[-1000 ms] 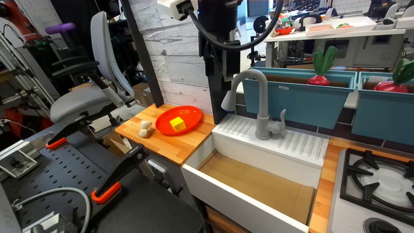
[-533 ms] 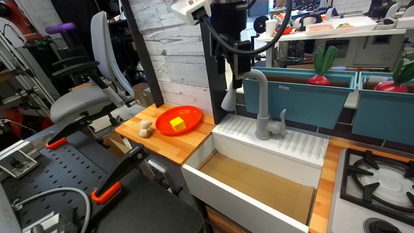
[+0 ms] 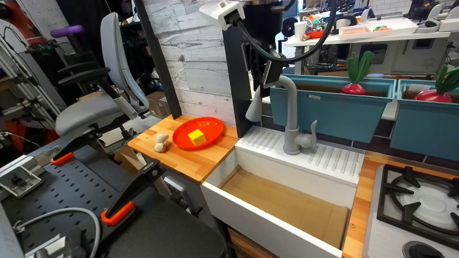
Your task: Push the faucet to the right
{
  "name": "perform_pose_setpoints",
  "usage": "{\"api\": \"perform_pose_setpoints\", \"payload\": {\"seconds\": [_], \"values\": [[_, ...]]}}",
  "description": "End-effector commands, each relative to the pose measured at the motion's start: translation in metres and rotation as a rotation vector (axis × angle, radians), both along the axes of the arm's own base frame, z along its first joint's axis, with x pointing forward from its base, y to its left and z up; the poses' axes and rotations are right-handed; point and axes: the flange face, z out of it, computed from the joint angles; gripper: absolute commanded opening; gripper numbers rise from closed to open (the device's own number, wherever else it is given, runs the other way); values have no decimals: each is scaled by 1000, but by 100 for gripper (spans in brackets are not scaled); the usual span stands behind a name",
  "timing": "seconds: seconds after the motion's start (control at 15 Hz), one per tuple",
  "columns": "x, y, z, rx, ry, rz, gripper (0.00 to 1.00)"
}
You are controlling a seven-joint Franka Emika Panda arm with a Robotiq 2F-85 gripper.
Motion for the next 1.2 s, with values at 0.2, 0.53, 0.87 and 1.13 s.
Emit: {"api": "perform_pose_setpoints", "payload": {"seconds": [0.2, 0.53, 0.87, 1.13], "values": [[-3, -13, -4, -19, 53, 45, 6], [-15, -30, 3, -33, 142, 184, 6], [-14, -41, 7, -105, 205, 295, 6], [-11, -41, 7, -127, 224, 349, 6]]}}
